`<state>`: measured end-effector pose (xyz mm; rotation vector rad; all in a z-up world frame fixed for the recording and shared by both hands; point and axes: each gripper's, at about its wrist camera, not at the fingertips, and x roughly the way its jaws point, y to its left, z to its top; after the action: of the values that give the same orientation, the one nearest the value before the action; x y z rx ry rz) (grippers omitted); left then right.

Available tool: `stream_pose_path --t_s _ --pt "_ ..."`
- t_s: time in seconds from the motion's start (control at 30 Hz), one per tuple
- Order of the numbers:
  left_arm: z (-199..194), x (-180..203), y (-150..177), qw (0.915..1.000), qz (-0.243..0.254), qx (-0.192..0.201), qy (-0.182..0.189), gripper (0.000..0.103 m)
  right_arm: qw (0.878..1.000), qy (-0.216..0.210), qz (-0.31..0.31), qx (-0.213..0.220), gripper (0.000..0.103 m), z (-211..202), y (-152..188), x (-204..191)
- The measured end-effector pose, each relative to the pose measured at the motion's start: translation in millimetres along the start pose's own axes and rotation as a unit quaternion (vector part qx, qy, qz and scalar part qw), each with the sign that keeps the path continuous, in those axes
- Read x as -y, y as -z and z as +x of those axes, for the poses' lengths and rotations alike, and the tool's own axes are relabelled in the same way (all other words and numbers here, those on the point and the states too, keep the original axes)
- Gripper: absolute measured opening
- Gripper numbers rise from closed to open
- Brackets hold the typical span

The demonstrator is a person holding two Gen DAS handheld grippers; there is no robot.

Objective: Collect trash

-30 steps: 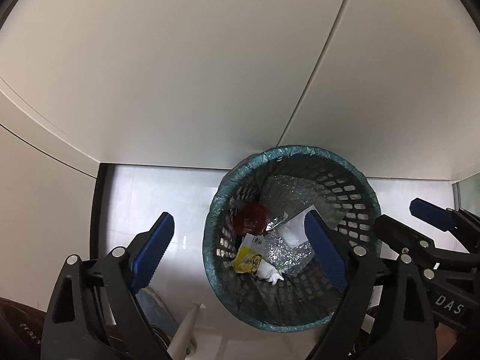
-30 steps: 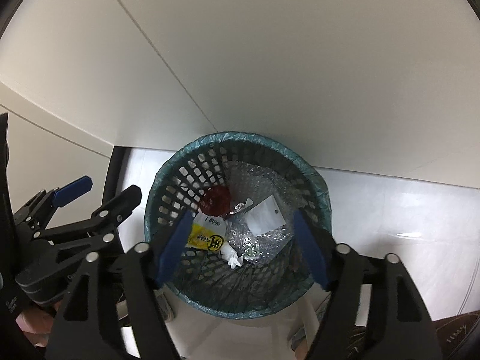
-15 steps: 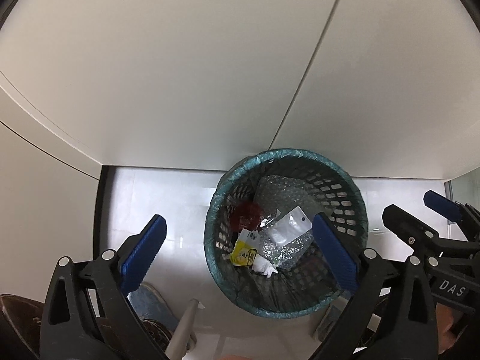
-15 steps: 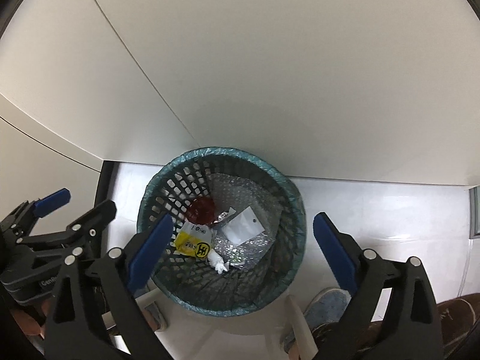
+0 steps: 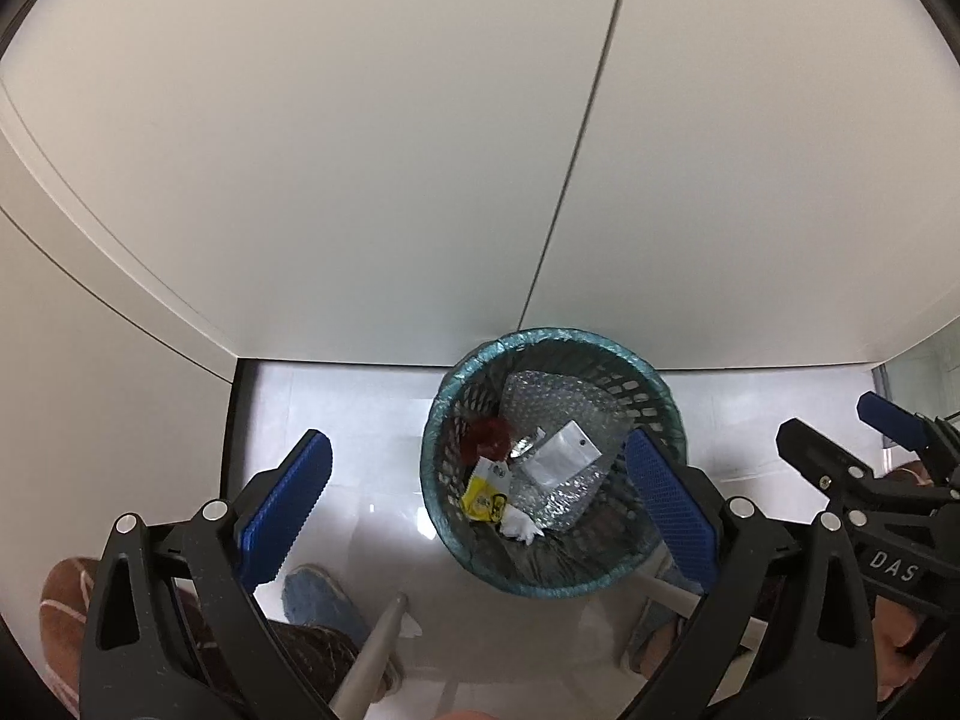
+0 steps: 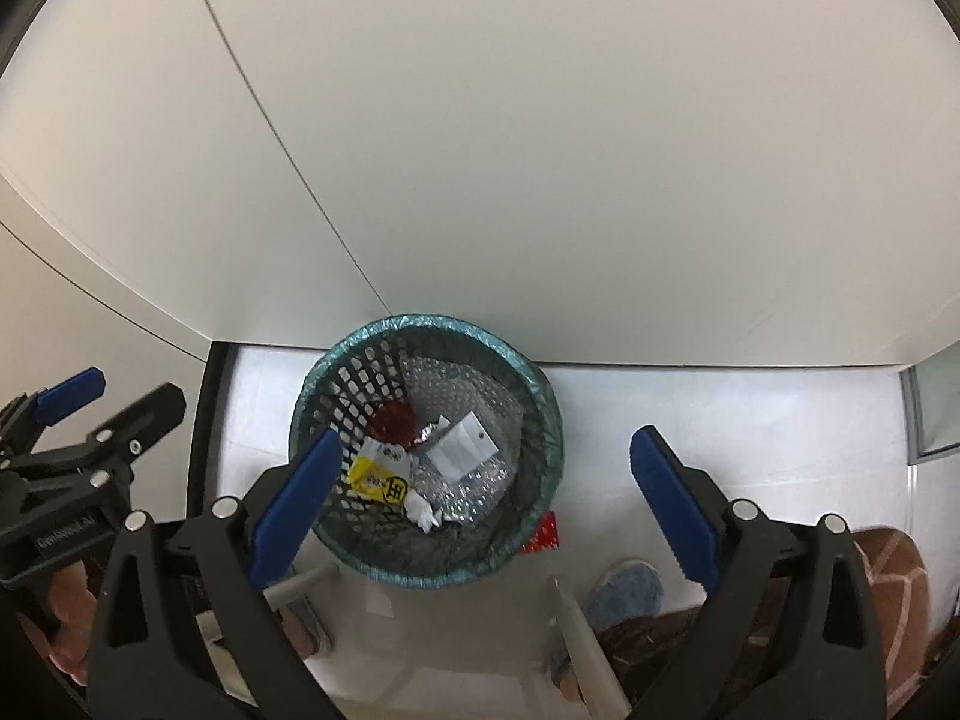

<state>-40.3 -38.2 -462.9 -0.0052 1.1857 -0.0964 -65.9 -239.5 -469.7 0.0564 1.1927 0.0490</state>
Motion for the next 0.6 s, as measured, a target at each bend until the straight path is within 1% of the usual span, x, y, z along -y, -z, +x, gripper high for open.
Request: stream_pose_path --t_s 0.13,0.33,0.5,0.6 --pt "-22 5 5 0.9999 0.011 0.002 -0.001 0.096 1.000 0.003 0.001 0.002 0.093 -25 6 -2" --pt "-48 10 7 0.9997 0.021 0.015 -0.003 0.096 1.000 0.000 0.009 0.013 0.093 -51 8 2" --pt "-55 14 6 0.9995 0.027 0.017 -0.003 0.096 1.000 0.005 0.008 0.019 0.093 -59 7 2" --pt "-54 13 5 0.9996 0.026 0.012 0.000 0.096 1.000 0.005 0.007 0.020 0.093 -59 5 2"
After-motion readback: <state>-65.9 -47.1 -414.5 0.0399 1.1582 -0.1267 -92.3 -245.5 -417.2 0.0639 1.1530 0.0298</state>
